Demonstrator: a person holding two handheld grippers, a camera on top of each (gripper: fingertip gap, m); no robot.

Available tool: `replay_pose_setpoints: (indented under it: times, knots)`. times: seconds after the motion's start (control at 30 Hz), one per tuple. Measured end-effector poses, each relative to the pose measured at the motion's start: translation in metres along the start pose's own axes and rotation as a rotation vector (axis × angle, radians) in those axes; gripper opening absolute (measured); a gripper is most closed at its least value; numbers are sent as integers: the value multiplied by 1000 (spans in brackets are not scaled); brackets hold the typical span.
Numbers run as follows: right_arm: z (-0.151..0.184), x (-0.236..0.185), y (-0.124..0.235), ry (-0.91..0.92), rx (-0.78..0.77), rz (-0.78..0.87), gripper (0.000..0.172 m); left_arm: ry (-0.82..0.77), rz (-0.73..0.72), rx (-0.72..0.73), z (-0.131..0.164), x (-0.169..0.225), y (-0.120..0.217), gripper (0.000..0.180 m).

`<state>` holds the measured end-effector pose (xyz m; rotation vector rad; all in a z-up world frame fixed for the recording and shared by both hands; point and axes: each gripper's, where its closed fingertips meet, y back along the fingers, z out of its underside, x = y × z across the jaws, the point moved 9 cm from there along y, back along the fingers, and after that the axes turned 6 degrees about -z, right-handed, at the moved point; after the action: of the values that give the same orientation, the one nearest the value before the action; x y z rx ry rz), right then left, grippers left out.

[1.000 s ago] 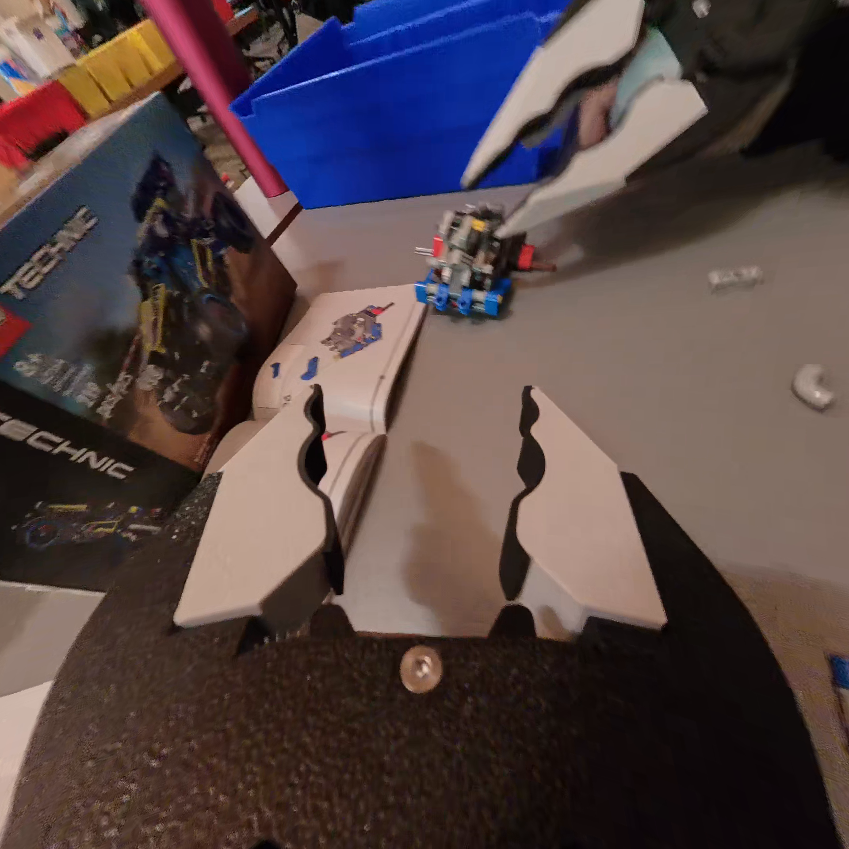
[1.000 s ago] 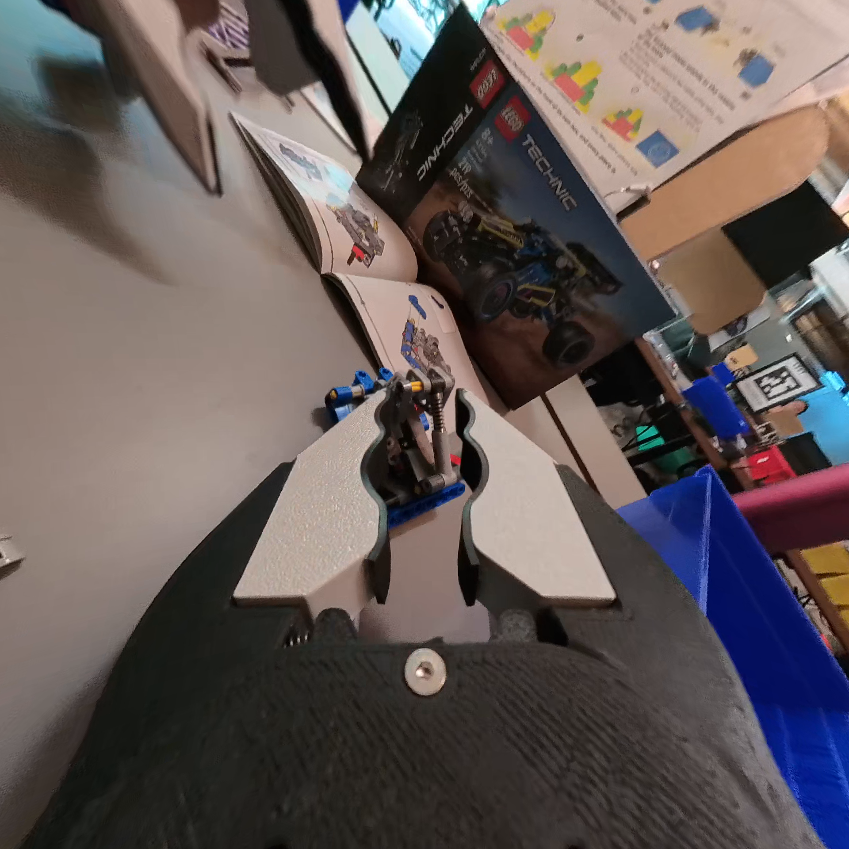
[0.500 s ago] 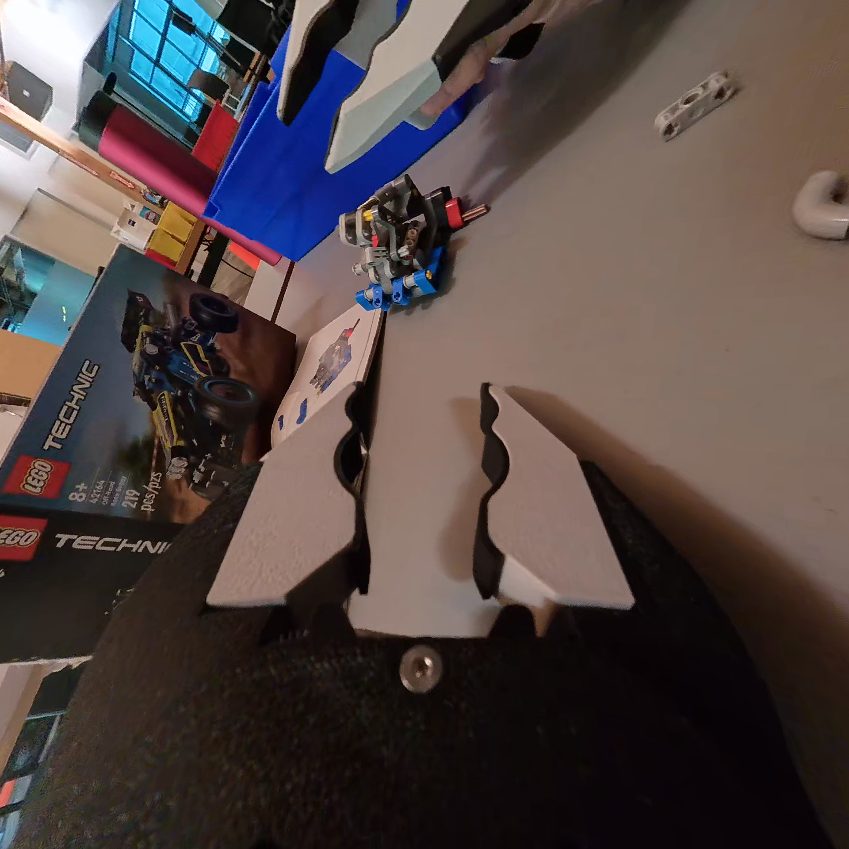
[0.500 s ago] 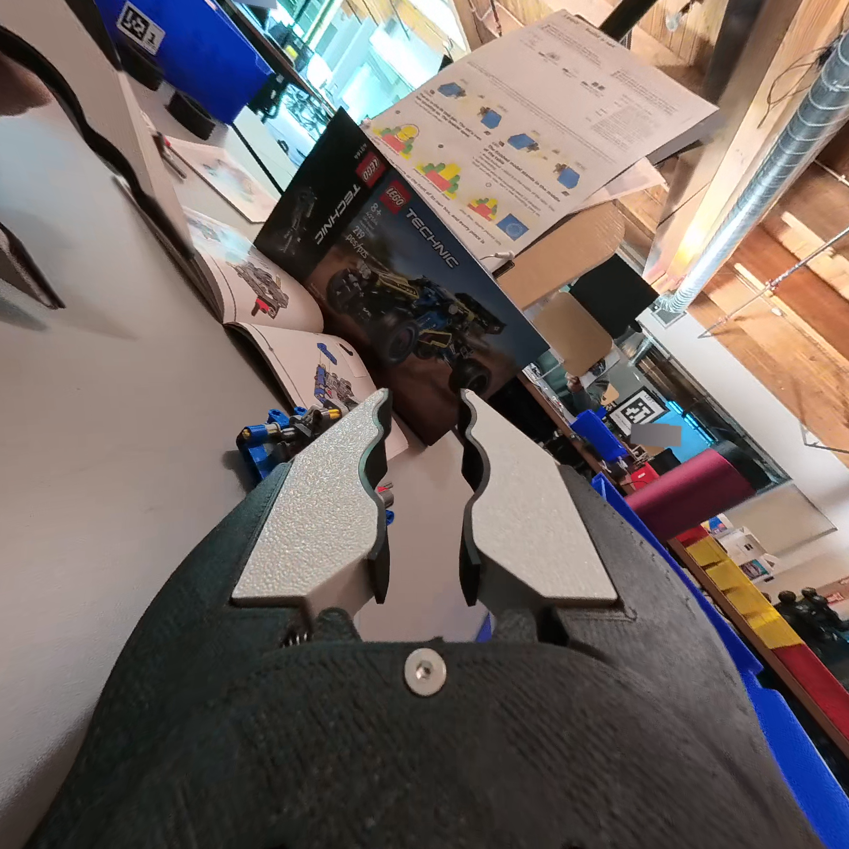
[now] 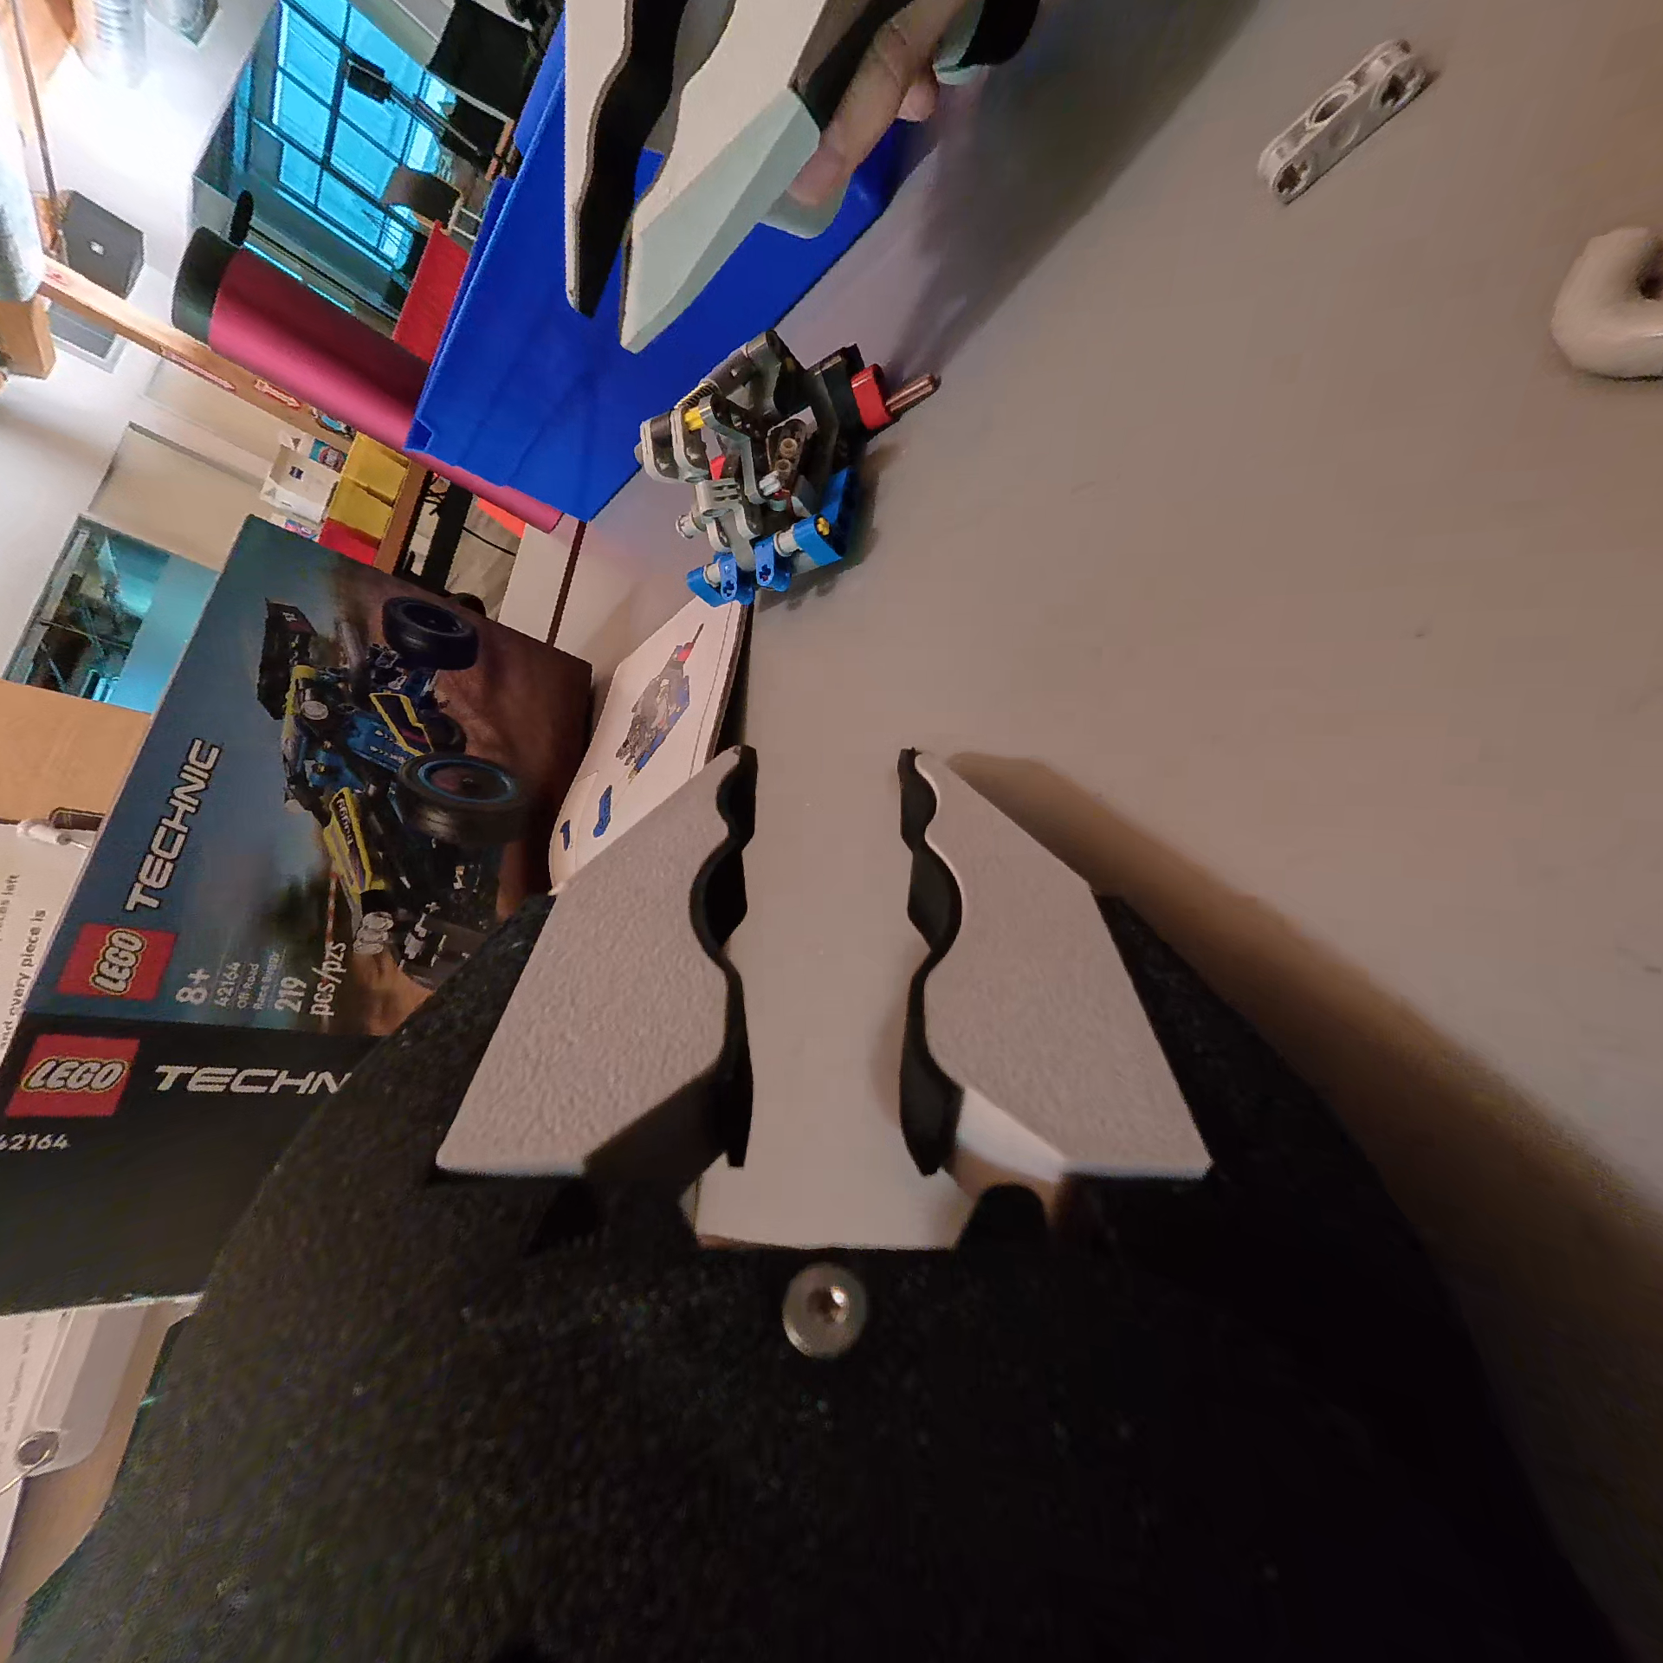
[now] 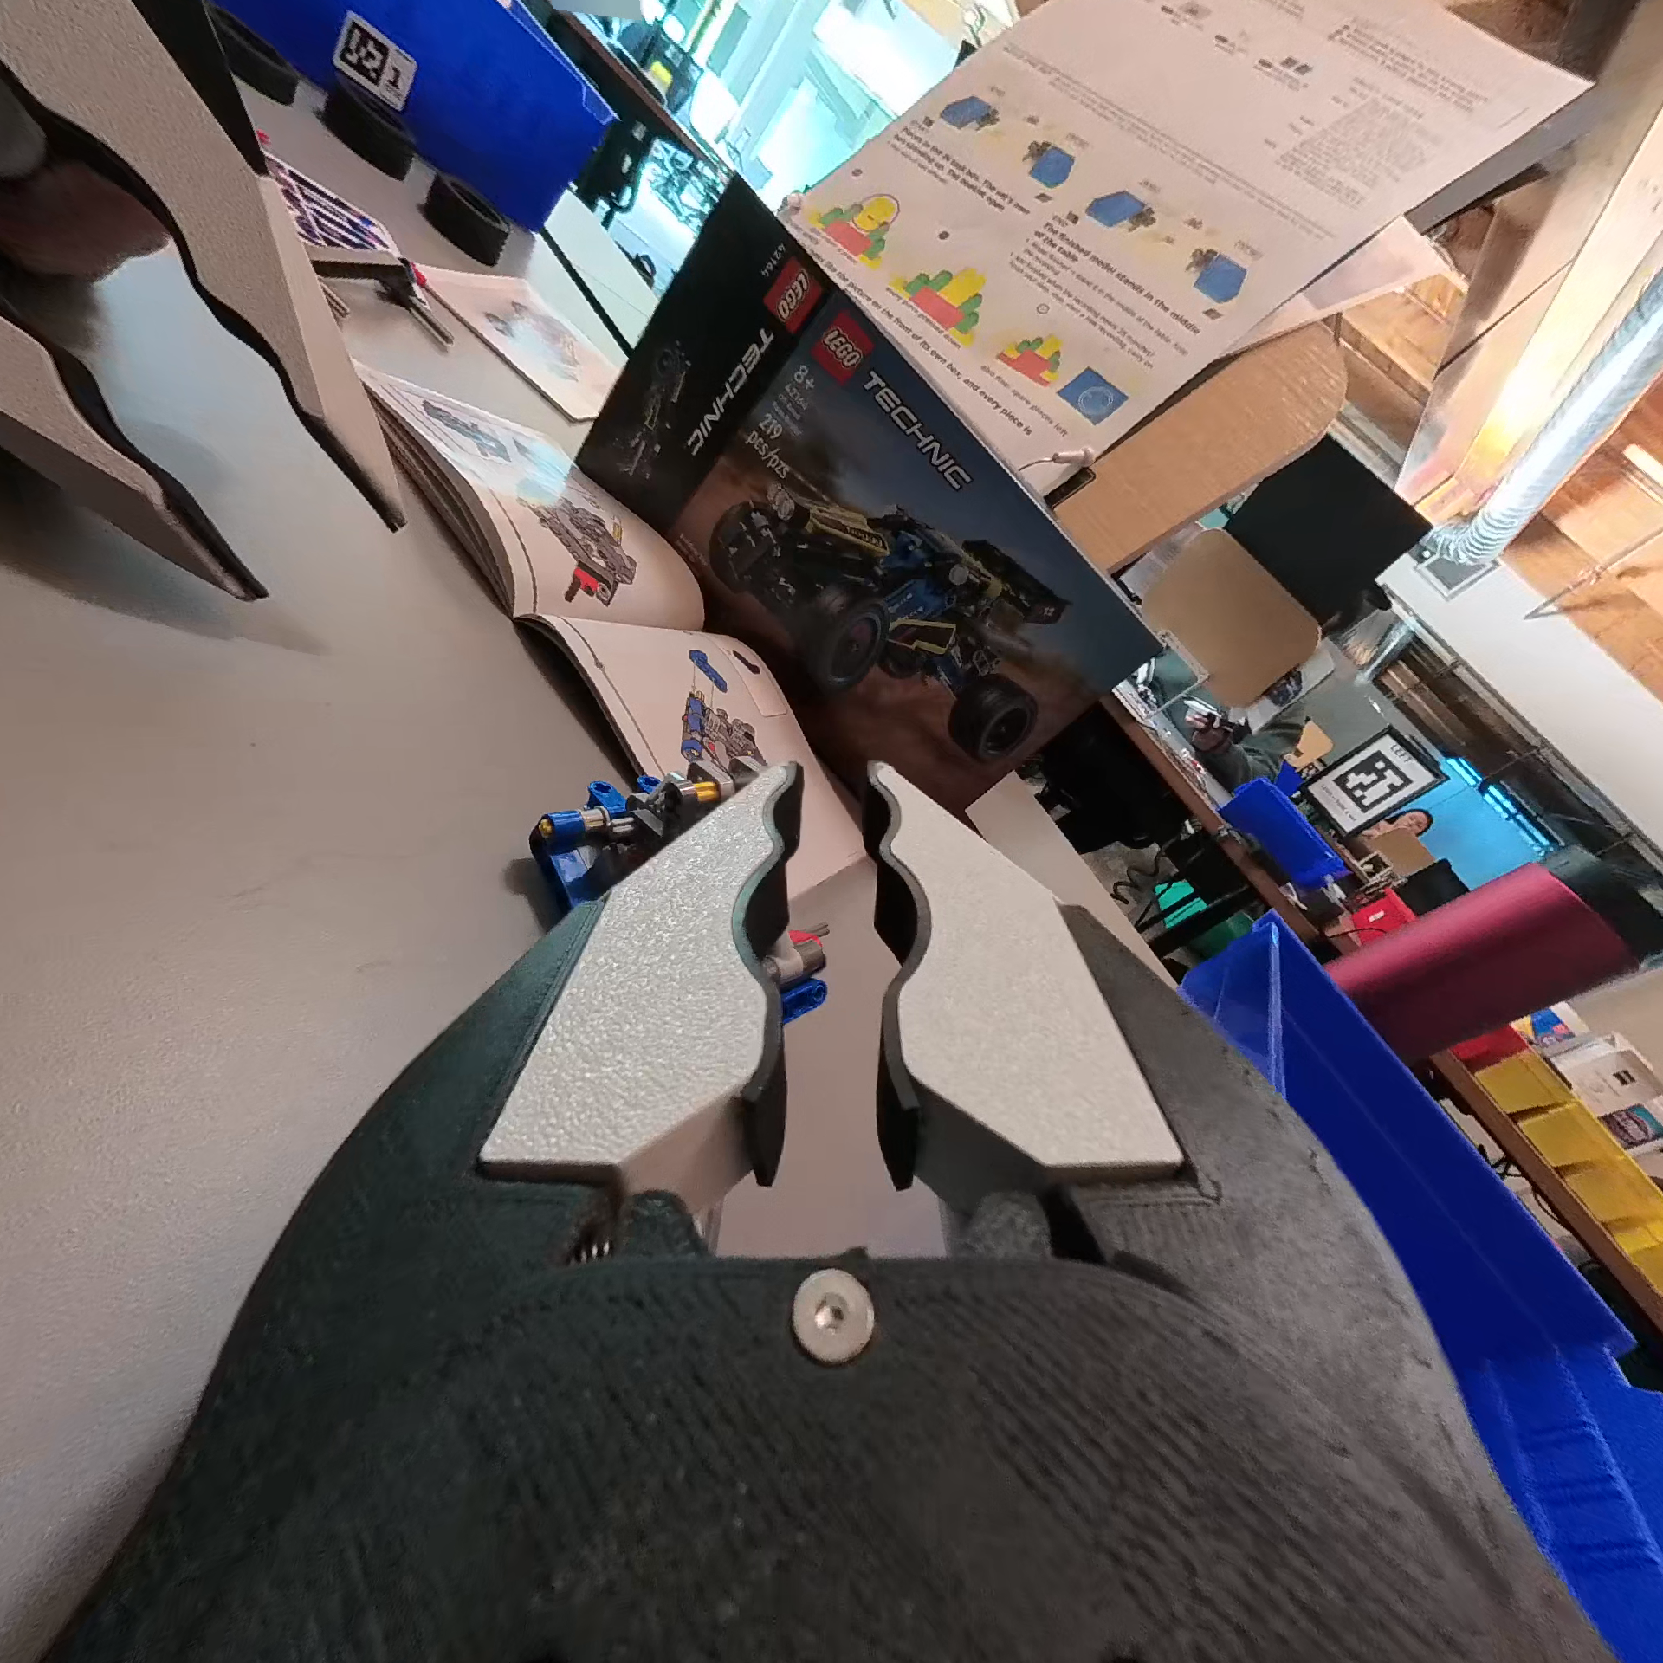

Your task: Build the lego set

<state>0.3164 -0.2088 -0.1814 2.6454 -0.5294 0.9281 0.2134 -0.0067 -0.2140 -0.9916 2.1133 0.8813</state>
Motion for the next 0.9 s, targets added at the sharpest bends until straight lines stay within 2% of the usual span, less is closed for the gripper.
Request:
replay_pose_setpoints:
  times: [0.2, 0.47, 0.7, 0.9]
  knots:
    - [0, 5, 2, 29, -57, 20, 0, -55, 0, -28, 1, 5, -3, 11]
    - [0, 9, 5, 44, -127, 13, 1, -103, 2, -41, 1, 8, -5, 0]
    - [0, 5, 4, 88, -120, 0, 11, -143, -16, -51, 2, 9, -8, 0]
    - [5, 1, 3, 76, -147, -85, 15, -152, -27, -54, 3, 9, -9, 0]
